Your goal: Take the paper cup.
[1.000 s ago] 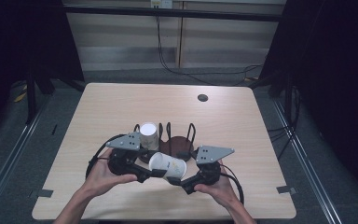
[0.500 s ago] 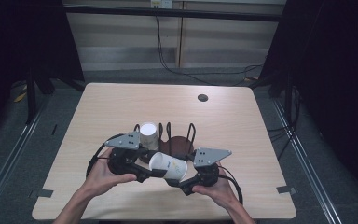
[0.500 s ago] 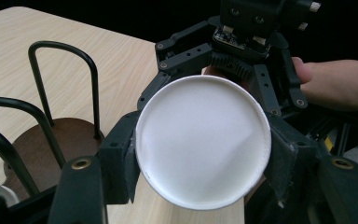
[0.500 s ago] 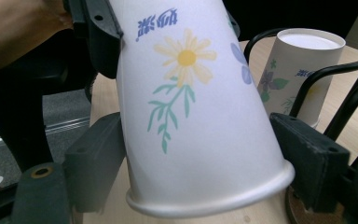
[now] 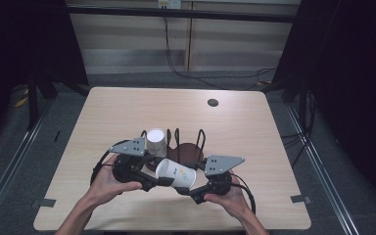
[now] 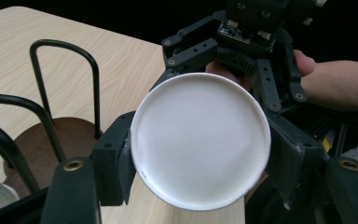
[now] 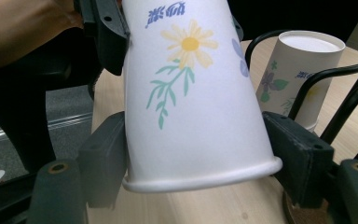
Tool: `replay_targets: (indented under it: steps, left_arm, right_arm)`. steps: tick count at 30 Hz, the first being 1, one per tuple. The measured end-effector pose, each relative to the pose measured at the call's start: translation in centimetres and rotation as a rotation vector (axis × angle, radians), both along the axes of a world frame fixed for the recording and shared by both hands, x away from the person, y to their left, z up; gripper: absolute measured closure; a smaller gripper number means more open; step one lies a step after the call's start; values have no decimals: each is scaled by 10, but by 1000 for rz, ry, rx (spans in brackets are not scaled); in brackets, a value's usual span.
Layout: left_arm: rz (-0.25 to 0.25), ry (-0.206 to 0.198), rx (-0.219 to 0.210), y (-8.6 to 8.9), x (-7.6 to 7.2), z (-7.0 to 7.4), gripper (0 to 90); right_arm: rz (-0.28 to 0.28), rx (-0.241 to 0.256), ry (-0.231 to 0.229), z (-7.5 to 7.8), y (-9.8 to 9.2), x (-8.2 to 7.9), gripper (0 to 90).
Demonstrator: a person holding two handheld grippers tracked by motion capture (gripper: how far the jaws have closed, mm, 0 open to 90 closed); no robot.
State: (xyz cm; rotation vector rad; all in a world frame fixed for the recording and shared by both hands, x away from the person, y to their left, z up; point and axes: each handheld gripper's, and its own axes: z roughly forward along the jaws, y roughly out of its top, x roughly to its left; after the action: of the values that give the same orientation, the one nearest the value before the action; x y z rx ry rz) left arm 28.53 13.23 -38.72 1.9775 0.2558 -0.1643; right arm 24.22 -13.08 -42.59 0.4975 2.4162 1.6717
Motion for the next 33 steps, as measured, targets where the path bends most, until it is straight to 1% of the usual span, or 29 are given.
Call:
replay_targets:
  steps: [2, 4, 7, 8, 10, 13, 14, 18, 20, 22, 24, 25, 27, 29, 31, 33]
  left_arm:
    - [1, -5, 4, 0, 0, 0, 325]
    - [9, -6, 8, 0, 0, 0, 280]
    - [12, -8, 2, 0, 0, 1, 247]
    - [13, -12, 9, 1, 0, 1, 239]
    - [17, -9, 16, 1, 0, 1, 232]
    - [36, -15, 32, 2, 0, 2, 199]
    - [40, -9, 29, 2, 1, 2, 194]
    - [47, -22, 38, 3, 1, 2, 176]
    - [48, -38, 50, 4, 0, 3, 177]
    - [53, -47, 48, 6, 0, 4, 184]
    - [50, -60, 49, 8, 0, 5, 213]
    - [51, -80, 48, 8, 0, 5, 238]
    - [57, -104, 47, 9, 0, 5, 226]
    - [55, -106, 64, 9, 0, 5, 226]
    - [44, -118, 73, 8, 0, 3, 237]
    - [33, -120, 80, 7, 0, 2, 241]
  right_arm:
    - [-4, 1, 3, 0, 0, 0, 276]
    - [-5, 0, 1, 0, 0, 0, 279]
    - [-9, 0, -3, 0, -2, 0, 282]
    - [-10, 2, 1, 0, -2, 0, 283]
    - [-12, 4, 3, 1, -3, 0, 283]
    - [-10, 5, 4, 1, -5, 0, 283]
    - [-11, 7, 6, 1, -6, 0, 283]
    - [-20, 15, 9, 3, -11, 0, 283]
    - [-28, 12, 12, 3, -13, 1, 284]
    - [-32, 9, 17, 4, -15, 1, 284]
    - [-38, 9, 26, 4, -18, 2, 285]
    - [-40, 8, 30, 4, -18, 2, 285]
    - [-43, 8, 36, 5, -20, 2, 284]
    - [-46, -7, 39, 5, -21, 2, 284]
    - [-50, -14, 49, 5, -23, 3, 285]
    - [-52, -24, 56, 5, -24, 3, 285]
